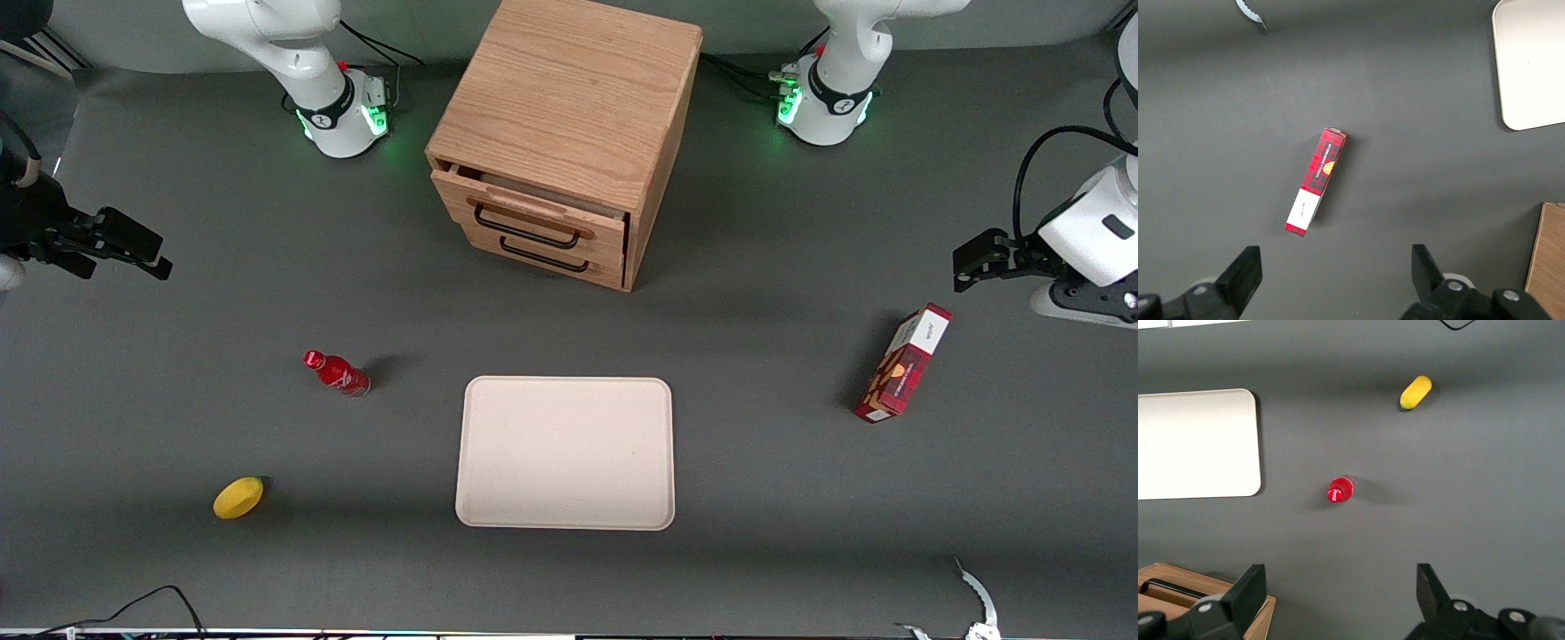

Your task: Place coke bottle on tray

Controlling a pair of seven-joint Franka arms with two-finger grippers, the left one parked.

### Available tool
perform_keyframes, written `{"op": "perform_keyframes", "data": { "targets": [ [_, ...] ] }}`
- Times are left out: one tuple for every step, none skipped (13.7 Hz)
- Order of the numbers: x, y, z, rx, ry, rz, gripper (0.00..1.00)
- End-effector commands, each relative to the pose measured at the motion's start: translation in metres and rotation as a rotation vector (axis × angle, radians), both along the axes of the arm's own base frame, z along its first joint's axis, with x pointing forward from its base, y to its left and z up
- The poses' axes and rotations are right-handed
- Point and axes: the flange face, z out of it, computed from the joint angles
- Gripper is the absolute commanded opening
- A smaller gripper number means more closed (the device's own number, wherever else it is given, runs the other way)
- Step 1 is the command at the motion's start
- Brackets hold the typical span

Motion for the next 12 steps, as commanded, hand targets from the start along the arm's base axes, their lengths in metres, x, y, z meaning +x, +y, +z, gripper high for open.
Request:
{"op": "perform_keyframes", "data": {
  "targets": [
    [0.009, 0.004, -0.01, 0.006, 0.025, -0.021, 1.0],
    [0.011, 0.005, -0.017, 0.009, 0.037, -0.007, 1.0],
    [0.014, 0.004, -0.023, 0.008, 0.048, -0.007, 1.0],
    [0.014, 0.005, -0.028, 0.008, 0.057, -0.01, 1.0],
    [0.017, 0.005, -0.038, 0.0, 0.067, -0.016, 1.0],
    [0.021, 0.006, -0.048, 0.001, 0.066, -0.015, 1.0],
    [0.023, 0.007, -0.06, 0.003, 0.06, -0.018, 1.0],
    [0.024, 0.007, -0.071, 0.006, 0.054, -0.022, 1.0],
    [0.025, 0.008, -0.082, 0.008, 0.052, -0.041, 1.0],
    [0.026, 0.017, -0.093, 0.011, 0.041, -0.036, 1.0],
    [0.026, 0.022, -0.103, 0.009, 0.036, -0.027, 1.0],
    [0.026, 0.023, -0.114, 0.007, 0.035, -0.026, 1.0]
  ]
}}
